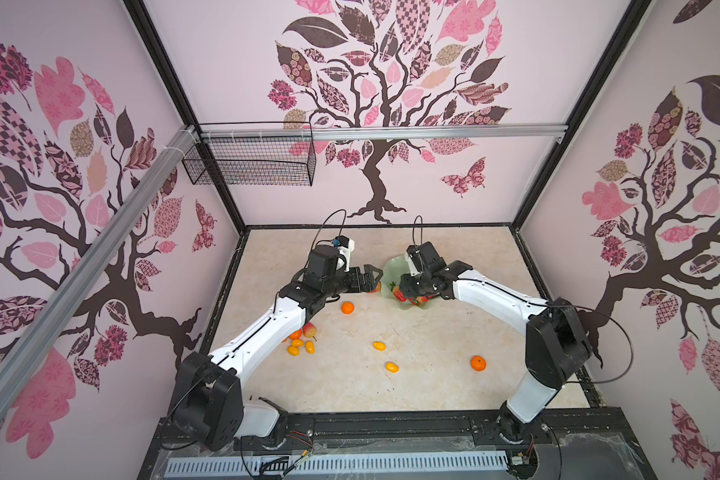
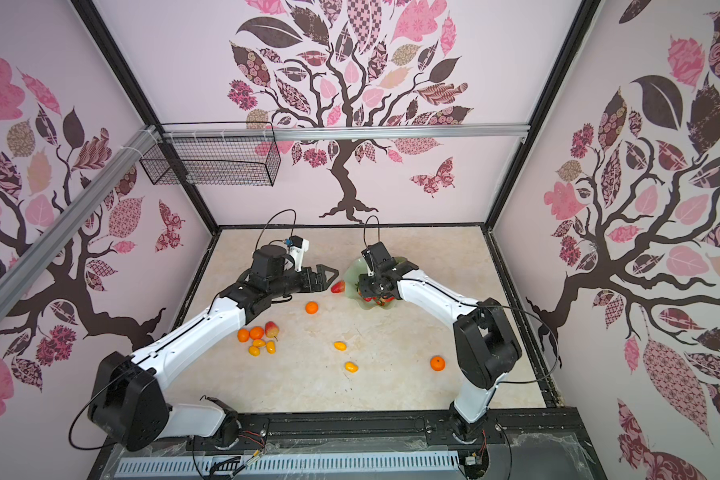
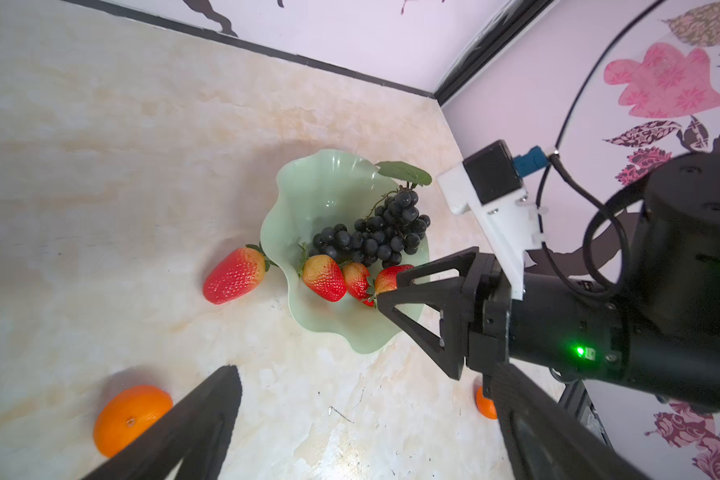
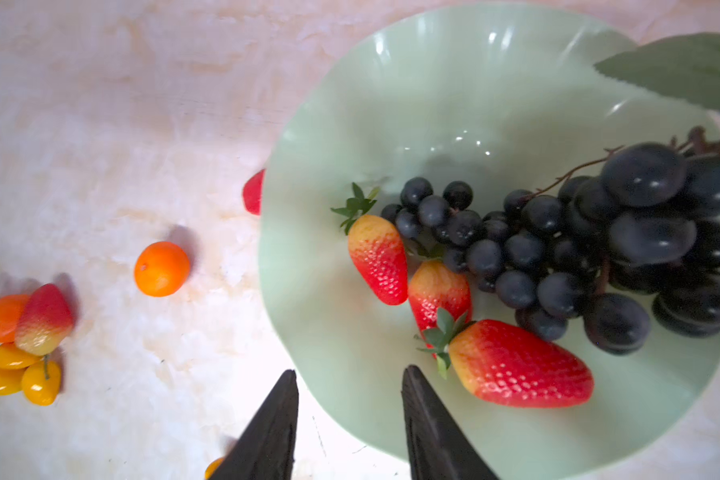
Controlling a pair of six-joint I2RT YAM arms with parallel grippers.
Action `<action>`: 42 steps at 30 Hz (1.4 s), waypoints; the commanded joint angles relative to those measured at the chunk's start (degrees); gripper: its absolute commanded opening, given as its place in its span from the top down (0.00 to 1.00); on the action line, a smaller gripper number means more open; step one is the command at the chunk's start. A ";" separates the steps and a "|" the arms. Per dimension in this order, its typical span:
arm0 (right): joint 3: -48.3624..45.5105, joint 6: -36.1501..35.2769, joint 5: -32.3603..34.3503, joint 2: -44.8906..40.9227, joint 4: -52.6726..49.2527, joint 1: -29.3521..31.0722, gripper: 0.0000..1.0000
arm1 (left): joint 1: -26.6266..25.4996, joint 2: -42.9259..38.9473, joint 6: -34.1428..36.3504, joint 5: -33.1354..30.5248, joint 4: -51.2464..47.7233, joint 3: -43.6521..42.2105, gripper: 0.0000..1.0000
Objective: Place and organize the fake fruits in the fruit bowl
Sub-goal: 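Lower the strawberry into the bowl and open the right gripper, then withdraw the right gripper and move it to the red strawberry beside the bowl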
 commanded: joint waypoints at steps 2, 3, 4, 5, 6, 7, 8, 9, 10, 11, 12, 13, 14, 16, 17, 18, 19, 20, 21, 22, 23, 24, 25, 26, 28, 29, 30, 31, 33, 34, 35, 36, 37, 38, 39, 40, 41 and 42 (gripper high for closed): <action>-0.78 -0.64 3.08 -4.16 1.69 4.34 0.54 | 0.63 -5.13 -0.45 -6.11 -7.91 -3.47 0.02; -0.80 -0.93 3.28 -4.22 1.78 5.14 0.54 | 0.70 -6.04 -0.25 -7.36 -9.72 -3.67 0.02; -0.64 -1.06 3.53 -4.10 1.72 6.17 0.54 | 0.87 -7.16 -0.10 -8.43 -11.15 -4.09 0.02; -0.52 -1.27 4.00 -3.85 1.66 7.23 0.54 | 0.91 -8.35 0.03 -9.07 -12.01 -4.71 0.02; -0.39 -1.42 4.49 -3.62 1.60 8.16 0.54 | 0.98 -9.16 0.22 -9.46 -12.65 -5.31 0.02; -0.35 -1.59 5.04 -3.28 1.57 9.07 0.55 | 1.02 -9.91 0.38 -10.20 -13.43 -5.71 0.02; -0.17 -1.38 5.29 -3.06 1.50 9.65 0.55 | 1.00 -10.05 0.53 -10.98 -14.55 -5.73 0.02; -0.04 -1.18 5.12 -2.71 1.33 10.09 0.56 | 1.04 -10.04 0.86 -11.78 -16.16 -5.38 0.02; 0.06 -0.92 4.67 -2.32 1.17 10.50 0.57 | 1.05 -9.95 0.93 -12.50 -17.66 -5.04 0.02; 0.10 -0.77 4.61 -2.16 0.93 11.01 0.58 | 1.10 -9.95 1.12 -12.81 -18.29 -4.93 0.02; -0.01 -0.58 4.80 -2.11 0.59 11.54 0.59 | 1.10 -9.97 1.36 -12.67 -18.55 -4.93 0.02; -0.42 -0.23 4.92 -2.30 0.26 11.84 0.60 | 1.11 -9.74 1.72 -12.58 -19.00 -4.78 0.02; -1.02 0.30 4.77 -2.65 0.16 12.02 0.60 | 1.06 -9.30 2.15 -12.70 -19.43 -4.38 0.02; -3.21 1.44 4.60 -4.33 0.56 12.03 0.60 | 1.10 -7.39 3.79 -13.70 -22.09 -2.90 0.02; -4.26 1.92 4.95 -5.33 0.73 12.02 0.60 | 1.09 -6.58 4.43 -14.05 -22.87 -2.36 0.02; -5.70 2.36 5.65 -6.79 0.86 12.01 0.60 | 1.05 -5.75 4.95 -14.25 -23.22 -1.76 0.02; -7.33 3.05 6.23 -8.25 1.07 12.02 0.60 | 1.09 -4.87 5.70 -14.25 -23.60 -1.08 0.02; -8.66 3.46 6.47 -9.68 1.36 11.98 0.60 | 1.10 -4.02 6.43 -14.25 -23.99 -0.29 0.02; -10.27 3.99 6.64 -11.23 1.60 11.92 0.61 | 1.08 -2.84 7.31 -14.46 -24.51 0.61 0.02; -11.98 4.81 6.44 -12.60 1.80 11.92 0.62 | 1.05 -1.53 8.07 -14.74 -24.99 1.69 0.02; -13.57 5.76 5.93 -13.69 2.18 11.93 0.63 | 1.08 -0.37 8.65 -15.00 -25.44 2.64 0.02; -15.40 7.19 4.55 -14.87 2.99 11.99 0.64 | 1.03 1.12 9.49 -14.99 -25.90 3.61 0.02; -17.54 8.57 2.65 -15.75 4.20 11.99 0.64 | 0.97 2.39 9.78 -14.95 -26.04 4.60 0.02; -19.13 9.66 0.98 -16.25 5.36 11.98 0.64 | 0.98 3.50 9.73 -14.83 -25.95 5.26 0.02; -21.83 11.50 -0.94 -16.87 6.94 12.20 0.65 | 1.01 5.41 9.53 -14.07 -25.31 6.53 0.02; -22.59 11.81 -0.79 -17.10 7.15 12.30 0.65 | 0.99 6.03 9.15 -13.92 -24.78 6.97 0.02; -23.22 11.79 -0.38 -17.34 7.28 12.52 0.65 | 1.00 6.68 8.62 -13.81 -24.04 7.42 0.02; -23.55 11.61 0.25 -17.63 7.13 12.56 0.66 | 0.97 7.28 8.33 -13.49 -23.85 8.02 0.02; -23.74 10.53 1.14 -17.90 7.01 12.74 0.66 | 1.11 8.13 8.16 -13.67 -23.55 9.19 0.02; -23.58 10.04 1.77 -17.67 6.88 12.72 0.66 | 1.06 8.61 8.14 -13.78 -23.55 9.71 0.02; -23.29 9.65 2.05 -17.32 6.85 12.76 0.66 | 1.07 8.95 8.18 -13.89 -23.62 10.24 0.02; -22.86 9.12 1.99 -16.64 6.71 12.76 0.66 | 1.13 9.27 8.12 -13.98 -23.84 10.83 0.02; -22.29 8.81 2.08 -15.87 6.48 12.89 0.66 | 1.15 9.27 8.04 -13.97 -23.71 10.99 0.02; -21.92 8.44 2.30 -15.28 6.63 13.01 0.66 | 1.20 8.99 7.97 -13.91 -23.17 10.97 0.02; -21.62 8.19 2.41 -14.49 6.96 13.17 0.66 | 1.27 8.69 7.77 -13.63 -22.52 10.72 0.02; -21.09 8.02 2.46 -13.71 7.04 13.22 0.66 | 1.35 8.28 7.54 -13.42 -22.12 10.55 0.02; -20.51 7.75 2.51 -12.83 7.31 13.20 0.67 | 1.53 7.94 7.17 -13.37 -21.88 10.31 0.02; -19.62 7.33 2.40 -11.76 7.31 13.20 0.67 | 1.74 7.47 6.62 -13.03 -21.31 9.94 0.02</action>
